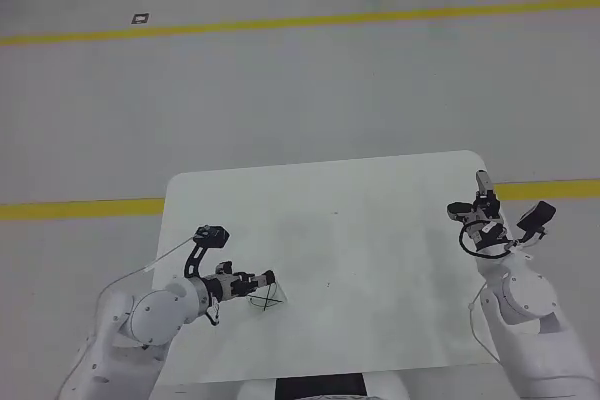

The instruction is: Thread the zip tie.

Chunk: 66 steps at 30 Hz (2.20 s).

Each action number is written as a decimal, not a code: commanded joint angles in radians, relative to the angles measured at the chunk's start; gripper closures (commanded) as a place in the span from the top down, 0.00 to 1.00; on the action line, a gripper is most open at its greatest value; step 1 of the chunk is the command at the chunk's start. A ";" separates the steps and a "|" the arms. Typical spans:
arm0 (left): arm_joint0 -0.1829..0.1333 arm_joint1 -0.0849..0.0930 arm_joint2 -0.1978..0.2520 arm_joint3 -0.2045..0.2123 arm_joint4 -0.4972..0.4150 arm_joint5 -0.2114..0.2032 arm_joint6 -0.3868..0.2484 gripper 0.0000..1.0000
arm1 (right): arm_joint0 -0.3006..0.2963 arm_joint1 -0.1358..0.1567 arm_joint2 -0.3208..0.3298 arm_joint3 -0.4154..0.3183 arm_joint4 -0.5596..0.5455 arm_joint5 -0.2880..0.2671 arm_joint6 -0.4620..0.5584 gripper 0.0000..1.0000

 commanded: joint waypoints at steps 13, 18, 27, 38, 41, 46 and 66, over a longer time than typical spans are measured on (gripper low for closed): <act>-0.144 -0.005 0.208 0.060 0.257 0.059 -0.074 1.00 | 0.000 0.000 0.000 0.000 0.000 0.000 0.000 1.00; -0.221 -0.016 0.307 0.115 0.343 0.135 -0.125 1.00 | 0.000 0.000 0.000 0.000 0.000 0.000 0.000 1.00; -0.220 -0.016 0.309 0.116 0.342 0.132 -0.121 1.00 | 0.000 0.000 0.000 0.000 0.000 0.000 0.000 1.00; -0.276 -0.035 0.430 0.141 0.512 0.185 -0.219 1.00 | 0.000 0.000 0.000 0.000 0.000 0.000 0.000 1.00; -0.280 -0.047 0.424 0.149 0.514 0.185 -0.236 1.00 | 0.000 0.000 0.000 0.000 0.000 0.000 0.000 1.00; -0.280 -0.047 0.424 0.149 0.514 0.185 -0.236 1.00 | 0.000 0.000 0.000 0.000 0.000 0.000 0.000 1.00; -0.269 -0.051 0.455 0.177 0.504 0.170 -0.199 1.00 | 0.000 0.000 0.000 0.000 0.000 0.000 0.000 1.00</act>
